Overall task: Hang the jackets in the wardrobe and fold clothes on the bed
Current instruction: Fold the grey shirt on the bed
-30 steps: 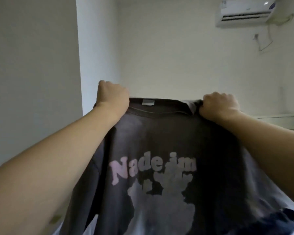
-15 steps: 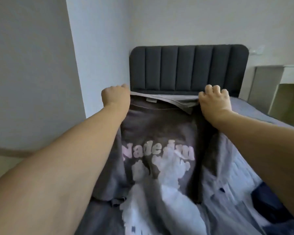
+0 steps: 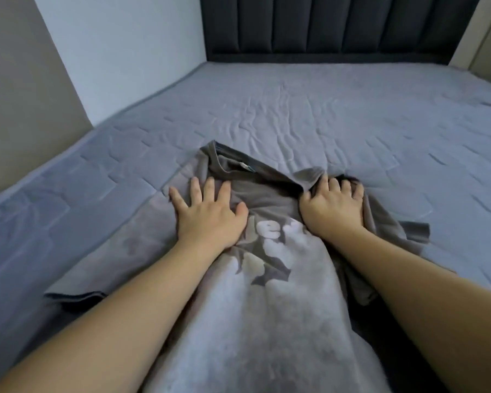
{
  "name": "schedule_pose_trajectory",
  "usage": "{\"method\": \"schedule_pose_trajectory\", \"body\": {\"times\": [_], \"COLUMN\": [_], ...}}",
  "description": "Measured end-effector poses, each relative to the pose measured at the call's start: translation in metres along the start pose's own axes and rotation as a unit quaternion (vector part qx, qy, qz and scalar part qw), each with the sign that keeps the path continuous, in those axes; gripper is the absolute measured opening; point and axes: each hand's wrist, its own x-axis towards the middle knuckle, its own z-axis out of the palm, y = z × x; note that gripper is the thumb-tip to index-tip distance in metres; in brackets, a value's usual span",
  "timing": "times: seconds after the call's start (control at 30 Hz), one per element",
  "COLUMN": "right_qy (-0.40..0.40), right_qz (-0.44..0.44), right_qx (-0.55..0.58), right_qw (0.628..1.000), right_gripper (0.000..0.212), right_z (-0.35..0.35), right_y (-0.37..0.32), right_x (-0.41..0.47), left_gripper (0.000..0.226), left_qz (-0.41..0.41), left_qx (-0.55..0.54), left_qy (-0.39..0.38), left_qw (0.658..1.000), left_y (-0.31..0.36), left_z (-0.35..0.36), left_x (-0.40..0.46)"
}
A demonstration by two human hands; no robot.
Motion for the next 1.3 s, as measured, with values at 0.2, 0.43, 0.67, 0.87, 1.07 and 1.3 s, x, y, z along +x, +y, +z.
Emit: {"method": "schedule_pose_trajectory", "body": {"times": [0.2,0.43,0.67,0.87,1.07,1.3], "right_qy": [-0.026,-0.261,-0.376,-0.247,-0.304,-0.022], "right_qz": [-0.006,0.116,0.125,0.078,0.116,0.020], "right_qx": [-0.002,0.030,-0.016,-0.097,-0.083,-0.085], "right_qw": [1.000,0.958,0.918,0.961,0.942,0.996], "right_gripper": [0.066,0.106,0.016,0.036,0.026,0.053], "right_z": [0.001,-0.095,-0.157,-0.170,-0.135,-0.111], "right_y": [-0.002,0.028,0.052,0.079,0.112,0.082], "right_x": [-0.003,-0.009,0.005,0.024,0.017,0.029], "left_gripper": [0.069,0.089,0.038,0.059,0.060,0.023], "left_qz": [-0.016,-0.123,-0.116,0.051,0.074,-0.001], "left_qx": [0.032,0.032,0.317,0.291,-0.043,-0.065], "left_qy": [-0.009,-0.116,-0.119,-0.126,-0.253,0.070], "left_qw": [0.999,0.985,0.934,0.947,0.964,0.995], "left_y": [0.004,-0.034,-0.083,-0.012,0.078,0.085], "left_z": [-0.009,-0.080,-0.173,-0.151,-0.088,-0.037], "left_x": [-0.010,-0.035,0.012,0.036,0.039,0.062]}}
